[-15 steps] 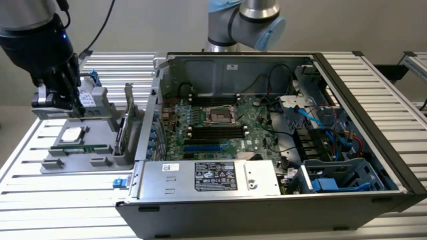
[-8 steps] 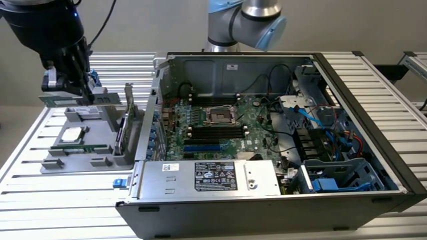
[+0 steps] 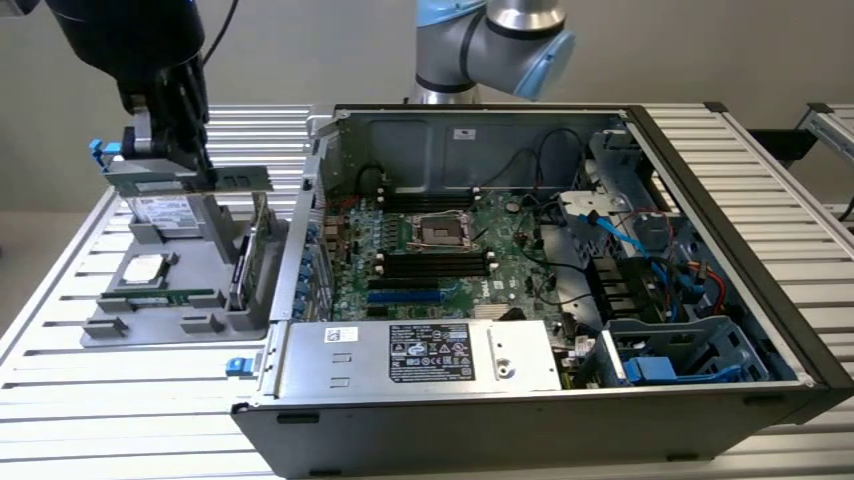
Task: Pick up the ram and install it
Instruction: 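Pick up the ram and move it above insertion slot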
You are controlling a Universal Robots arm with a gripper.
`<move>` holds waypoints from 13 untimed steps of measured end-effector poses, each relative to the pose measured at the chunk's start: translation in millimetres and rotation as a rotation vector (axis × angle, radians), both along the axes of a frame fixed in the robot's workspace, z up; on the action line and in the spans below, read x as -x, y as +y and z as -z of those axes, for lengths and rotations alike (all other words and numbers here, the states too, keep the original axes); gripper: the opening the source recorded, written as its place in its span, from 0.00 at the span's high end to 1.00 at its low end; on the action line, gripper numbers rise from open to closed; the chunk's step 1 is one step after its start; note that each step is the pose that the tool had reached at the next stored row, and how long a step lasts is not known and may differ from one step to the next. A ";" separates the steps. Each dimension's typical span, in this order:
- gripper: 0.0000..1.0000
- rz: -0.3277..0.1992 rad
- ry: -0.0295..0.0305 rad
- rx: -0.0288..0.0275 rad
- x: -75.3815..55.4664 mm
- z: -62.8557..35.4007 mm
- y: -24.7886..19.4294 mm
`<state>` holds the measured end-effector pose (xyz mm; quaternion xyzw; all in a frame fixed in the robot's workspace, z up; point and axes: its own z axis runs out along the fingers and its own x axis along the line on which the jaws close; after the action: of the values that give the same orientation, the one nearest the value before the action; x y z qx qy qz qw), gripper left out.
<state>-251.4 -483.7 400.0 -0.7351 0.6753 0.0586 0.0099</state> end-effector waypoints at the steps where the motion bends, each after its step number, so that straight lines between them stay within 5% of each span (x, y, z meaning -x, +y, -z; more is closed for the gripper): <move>1: 0.86 -0.002 0.0000 -0.0008 -4.2 -0.1 0.0; 13: 0.86 -0.010 0.0000 -0.0057 -72.6 -0.2 0.0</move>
<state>-178.8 -483.7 400.1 -0.7385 0.6714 0.0606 0.0117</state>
